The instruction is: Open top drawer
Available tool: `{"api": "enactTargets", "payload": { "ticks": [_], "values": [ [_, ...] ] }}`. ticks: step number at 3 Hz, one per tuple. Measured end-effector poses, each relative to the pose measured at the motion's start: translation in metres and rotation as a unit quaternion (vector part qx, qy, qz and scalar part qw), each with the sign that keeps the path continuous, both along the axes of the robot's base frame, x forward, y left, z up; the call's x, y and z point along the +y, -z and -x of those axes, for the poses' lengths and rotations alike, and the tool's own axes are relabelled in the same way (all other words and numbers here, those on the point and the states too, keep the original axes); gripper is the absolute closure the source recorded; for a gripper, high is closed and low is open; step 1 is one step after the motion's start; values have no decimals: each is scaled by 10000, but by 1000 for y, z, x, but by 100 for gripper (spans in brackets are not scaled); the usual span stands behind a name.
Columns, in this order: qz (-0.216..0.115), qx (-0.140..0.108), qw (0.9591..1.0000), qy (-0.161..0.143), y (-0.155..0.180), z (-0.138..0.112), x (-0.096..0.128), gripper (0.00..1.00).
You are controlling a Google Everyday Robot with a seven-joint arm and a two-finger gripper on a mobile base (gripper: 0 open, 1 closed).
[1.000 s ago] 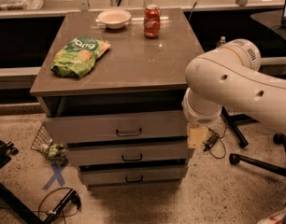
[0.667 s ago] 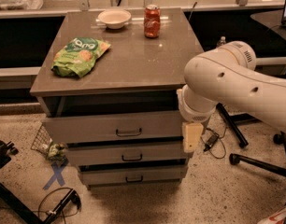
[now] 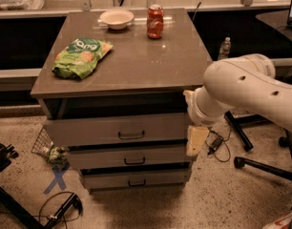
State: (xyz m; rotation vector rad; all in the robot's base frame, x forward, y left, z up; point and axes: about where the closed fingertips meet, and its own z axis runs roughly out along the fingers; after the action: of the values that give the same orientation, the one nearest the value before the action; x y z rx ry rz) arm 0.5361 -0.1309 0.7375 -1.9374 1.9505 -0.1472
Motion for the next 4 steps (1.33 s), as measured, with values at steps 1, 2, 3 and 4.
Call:
{"api": "enactTargets", "payload": {
  "ticks": [1,2,3,4],
  "values": [
    [-549,-8,9984,139,9,5,-11,0],
    [-1184,-30,9929,144,22,3,-10,0],
    [-1409,-54,9900,64,34,1,0,0],
    [-1417,-63,9899,52,35,0,2,0]
  ]
}}
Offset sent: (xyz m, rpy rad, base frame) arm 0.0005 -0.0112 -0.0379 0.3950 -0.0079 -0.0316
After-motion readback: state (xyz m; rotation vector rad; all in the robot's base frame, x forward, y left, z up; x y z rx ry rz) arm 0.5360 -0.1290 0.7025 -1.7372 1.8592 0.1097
